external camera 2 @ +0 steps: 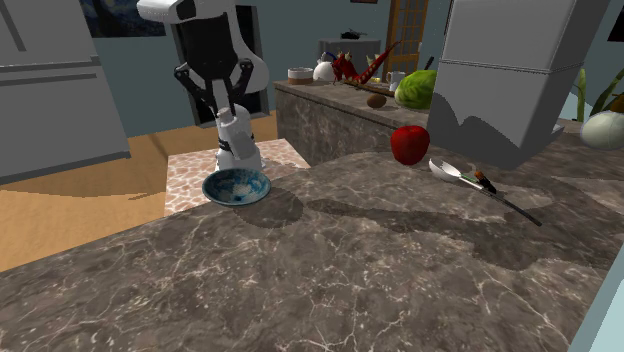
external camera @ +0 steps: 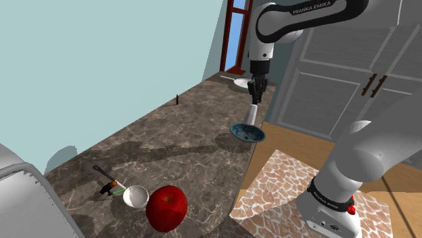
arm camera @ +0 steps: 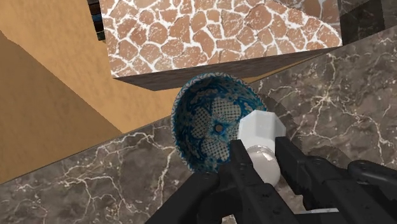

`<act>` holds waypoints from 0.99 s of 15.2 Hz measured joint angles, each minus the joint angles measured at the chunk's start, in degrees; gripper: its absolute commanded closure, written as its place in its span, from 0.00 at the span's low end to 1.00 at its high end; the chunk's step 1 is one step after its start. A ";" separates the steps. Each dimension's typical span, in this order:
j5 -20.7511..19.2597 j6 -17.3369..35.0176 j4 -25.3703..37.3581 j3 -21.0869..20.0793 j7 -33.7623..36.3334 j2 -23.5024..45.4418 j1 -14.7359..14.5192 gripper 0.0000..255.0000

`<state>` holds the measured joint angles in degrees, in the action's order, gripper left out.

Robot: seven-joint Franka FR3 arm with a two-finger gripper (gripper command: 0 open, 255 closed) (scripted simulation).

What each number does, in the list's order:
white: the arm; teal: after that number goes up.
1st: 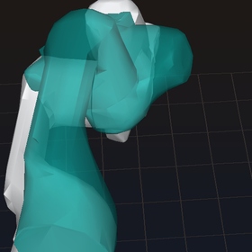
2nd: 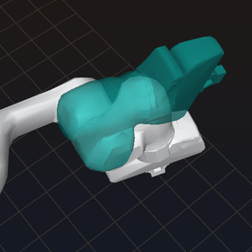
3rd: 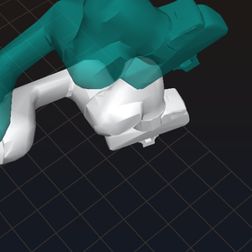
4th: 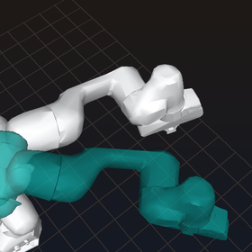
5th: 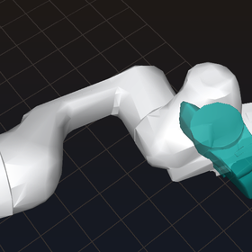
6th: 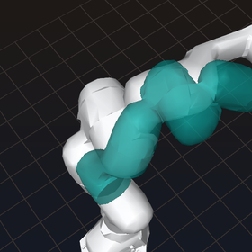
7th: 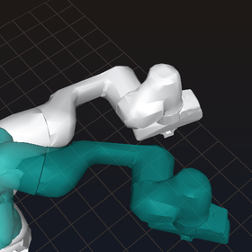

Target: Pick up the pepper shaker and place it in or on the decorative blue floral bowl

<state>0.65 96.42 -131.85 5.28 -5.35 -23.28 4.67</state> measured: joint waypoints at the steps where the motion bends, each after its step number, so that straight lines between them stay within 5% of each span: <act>1: -0.02 0.72 -0.59 0.04 -0.07 0.14 0.02 1.00; 15: 0.08 10.40 -8.02 0.23 -0.47 2.38 0.00 1.00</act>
<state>0.73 106.82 -139.87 5.51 -5.82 -20.90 4.67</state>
